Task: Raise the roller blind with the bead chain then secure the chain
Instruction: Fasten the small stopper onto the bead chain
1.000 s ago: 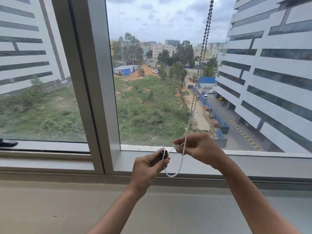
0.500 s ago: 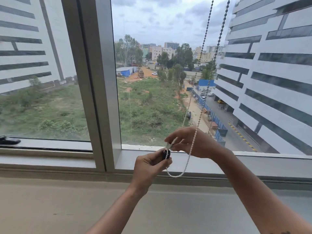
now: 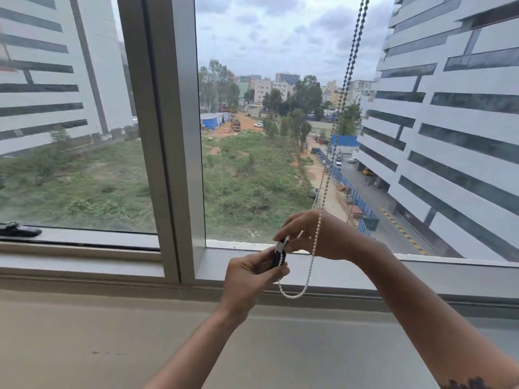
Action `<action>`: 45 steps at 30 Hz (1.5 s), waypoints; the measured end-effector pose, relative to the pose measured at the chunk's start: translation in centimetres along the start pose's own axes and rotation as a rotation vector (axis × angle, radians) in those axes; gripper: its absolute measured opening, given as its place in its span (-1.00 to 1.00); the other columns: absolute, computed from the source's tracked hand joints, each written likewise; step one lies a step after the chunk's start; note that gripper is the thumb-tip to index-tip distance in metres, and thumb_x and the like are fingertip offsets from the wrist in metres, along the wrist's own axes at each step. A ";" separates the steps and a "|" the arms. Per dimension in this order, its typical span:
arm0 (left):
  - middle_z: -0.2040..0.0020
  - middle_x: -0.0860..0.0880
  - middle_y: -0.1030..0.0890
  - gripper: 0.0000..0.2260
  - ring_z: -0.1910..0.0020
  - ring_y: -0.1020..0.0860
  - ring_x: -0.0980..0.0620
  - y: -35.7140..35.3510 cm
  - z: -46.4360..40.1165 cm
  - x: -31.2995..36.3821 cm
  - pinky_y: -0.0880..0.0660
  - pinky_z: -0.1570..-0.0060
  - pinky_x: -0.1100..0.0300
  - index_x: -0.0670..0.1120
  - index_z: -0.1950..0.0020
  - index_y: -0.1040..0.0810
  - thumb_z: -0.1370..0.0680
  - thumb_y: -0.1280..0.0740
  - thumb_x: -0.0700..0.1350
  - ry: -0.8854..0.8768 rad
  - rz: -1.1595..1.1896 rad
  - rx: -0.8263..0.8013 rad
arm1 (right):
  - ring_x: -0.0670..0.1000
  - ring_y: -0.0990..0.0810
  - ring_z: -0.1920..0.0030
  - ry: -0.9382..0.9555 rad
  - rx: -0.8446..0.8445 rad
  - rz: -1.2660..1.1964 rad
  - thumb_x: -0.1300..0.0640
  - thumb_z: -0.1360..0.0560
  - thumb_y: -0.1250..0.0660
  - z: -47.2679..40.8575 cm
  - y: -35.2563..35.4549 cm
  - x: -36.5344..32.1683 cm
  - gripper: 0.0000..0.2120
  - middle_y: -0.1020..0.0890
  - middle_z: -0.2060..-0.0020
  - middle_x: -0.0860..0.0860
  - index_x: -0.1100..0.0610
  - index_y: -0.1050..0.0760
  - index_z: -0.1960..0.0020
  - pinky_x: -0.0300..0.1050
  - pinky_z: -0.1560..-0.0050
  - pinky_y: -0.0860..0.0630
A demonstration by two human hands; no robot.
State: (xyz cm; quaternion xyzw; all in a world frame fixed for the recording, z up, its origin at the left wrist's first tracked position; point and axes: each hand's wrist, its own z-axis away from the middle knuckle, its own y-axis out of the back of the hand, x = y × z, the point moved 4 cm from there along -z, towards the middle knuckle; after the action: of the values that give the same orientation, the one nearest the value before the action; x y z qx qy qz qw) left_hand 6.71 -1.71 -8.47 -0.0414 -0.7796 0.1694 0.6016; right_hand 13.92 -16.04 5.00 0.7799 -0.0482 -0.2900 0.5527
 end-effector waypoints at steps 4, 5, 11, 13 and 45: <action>-0.02 -0.19 -0.81 -0.65 0.01 -0.72 -0.04 -0.1 0.1 0.3 -0.71 -0.10 0.11 -0.15 -0.18 -0.80 -0.44 -0.60 -0.42 -0.009 0.004 -0.010 | 0.08 -0.74 0.05 0.010 -0.006 0.002 0.33 -0.51 -0.56 -0.2 0.0 -0.1 -0.75 -0.77 -0.01 0.12 0.20 -0.77 -0.18 -0.20 0.07 -0.63; -0.02 -0.19 -0.81 -0.65 0.01 -0.71 -0.04 -0.1 0.2 0.3 -0.71 -0.10 0.10 -0.14 -0.17 -0.80 -0.44 -0.60 -0.42 -0.012 0.003 -0.014 | 0.09 -0.75 0.05 0.012 -0.008 -0.002 0.34 -0.51 -0.56 -0.2 0.0 -0.2 -0.75 -0.77 -0.01 0.13 0.20 -0.77 -0.18 -0.16 0.07 -0.65; -0.01 -0.17 -0.81 -0.66 0.03 -0.70 -0.03 -0.2 0.3 0.6 -0.71 -0.10 0.08 -0.08 -0.14 -0.83 -0.44 -0.61 -0.39 -0.017 0.013 -0.027 | 0.05 -0.76 0.12 0.037 0.003 0.009 0.36 -0.50 -0.57 -0.3 0.3 -0.1 -0.75 -0.78 0.03 0.14 0.22 -0.77 -0.16 -0.10 0.09 -0.68; 0.02 -0.16 -0.81 -0.67 0.04 -0.68 -0.04 -0.2 0.3 0.6 -0.70 -0.08 0.08 -0.08 -0.13 -0.83 -0.44 -0.61 -0.38 -0.018 0.017 -0.033 | 0.01 -0.74 0.15 0.037 0.012 0.015 0.36 -0.49 -0.57 -0.4 0.2 0.0 -0.75 -0.78 0.04 0.11 0.19 -0.78 -0.15 -0.15 0.11 -0.67; -0.04 -0.21 -0.81 -0.64 0.03 -0.71 -0.06 0.2 -0.2 0.7 -0.72 -0.08 0.07 -0.10 -0.17 -0.81 -0.43 -0.63 -0.39 -0.015 0.023 -0.083 | 0.10 -0.74 0.09 0.044 -0.047 -0.008 0.37 -0.47 -0.58 -1.2 0.8 -0.2 -0.72 -0.78 0.05 0.11 0.17 -0.79 -0.15 0.07 0.03 -0.67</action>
State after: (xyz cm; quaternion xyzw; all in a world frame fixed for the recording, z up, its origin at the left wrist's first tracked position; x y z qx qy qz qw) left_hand 6.70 -1.25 -7.86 -0.0743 -0.7898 0.1440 0.5916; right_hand 14.54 -15.31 6.08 0.7729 -0.0261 -0.2760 0.5708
